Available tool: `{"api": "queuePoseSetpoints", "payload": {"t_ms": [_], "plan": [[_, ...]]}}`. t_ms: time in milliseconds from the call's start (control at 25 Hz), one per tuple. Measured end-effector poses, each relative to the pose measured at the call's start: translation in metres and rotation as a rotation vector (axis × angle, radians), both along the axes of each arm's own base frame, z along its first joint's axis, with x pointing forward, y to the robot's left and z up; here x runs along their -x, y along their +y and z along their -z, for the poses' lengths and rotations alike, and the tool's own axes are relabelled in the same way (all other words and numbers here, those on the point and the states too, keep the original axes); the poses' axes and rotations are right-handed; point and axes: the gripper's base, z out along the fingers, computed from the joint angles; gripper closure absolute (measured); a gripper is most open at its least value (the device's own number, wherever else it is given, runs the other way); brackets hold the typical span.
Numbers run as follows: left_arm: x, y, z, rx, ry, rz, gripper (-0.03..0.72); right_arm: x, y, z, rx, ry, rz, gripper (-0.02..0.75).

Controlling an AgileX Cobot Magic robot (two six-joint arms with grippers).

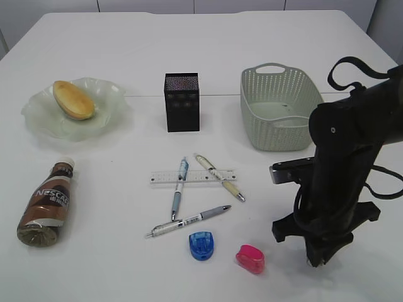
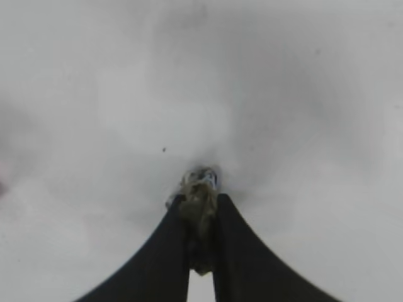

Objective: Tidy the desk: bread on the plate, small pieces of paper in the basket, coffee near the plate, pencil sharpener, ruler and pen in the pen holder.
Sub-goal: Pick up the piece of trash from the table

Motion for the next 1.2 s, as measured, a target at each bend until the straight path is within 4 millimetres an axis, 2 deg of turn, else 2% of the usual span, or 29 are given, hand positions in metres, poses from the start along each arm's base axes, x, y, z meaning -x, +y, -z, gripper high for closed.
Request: {"api": "queuePoseSetpoints", "payload": {"t_ms": [80, 120, 440, 1000, 1200], "plan": [[0.000, 0.000, 0.000, 0.000, 0.000, 0.000, 0.255, 0.000, 0.000, 0.000, -0.001, 0.005, 0.003, 0.701], [0.000, 0.000, 0.000, 0.000, 0.000, 0.000, 0.254, 0.000, 0.000, 0.000, -0.001, 0.005, 0.003, 0.713], [0.000, 0.000, 0.000, 0.000, 0.000, 0.000, 0.254, 0.002, 0.006, -0.008, -0.034, 0.081, 0.029, 0.722], [0.000, 0.000, 0.000, -0.005, -0.001, -0.003, 0.255, -0.012, 0.014, -0.065, -0.102, -0.011, 0.011, 0.725], [0.000, 0.000, 0.000, -0.005, -0.001, -0.003, 0.255, -0.027, 0.019, -0.095, -0.129, -0.111, -0.003, 0.725]]}}
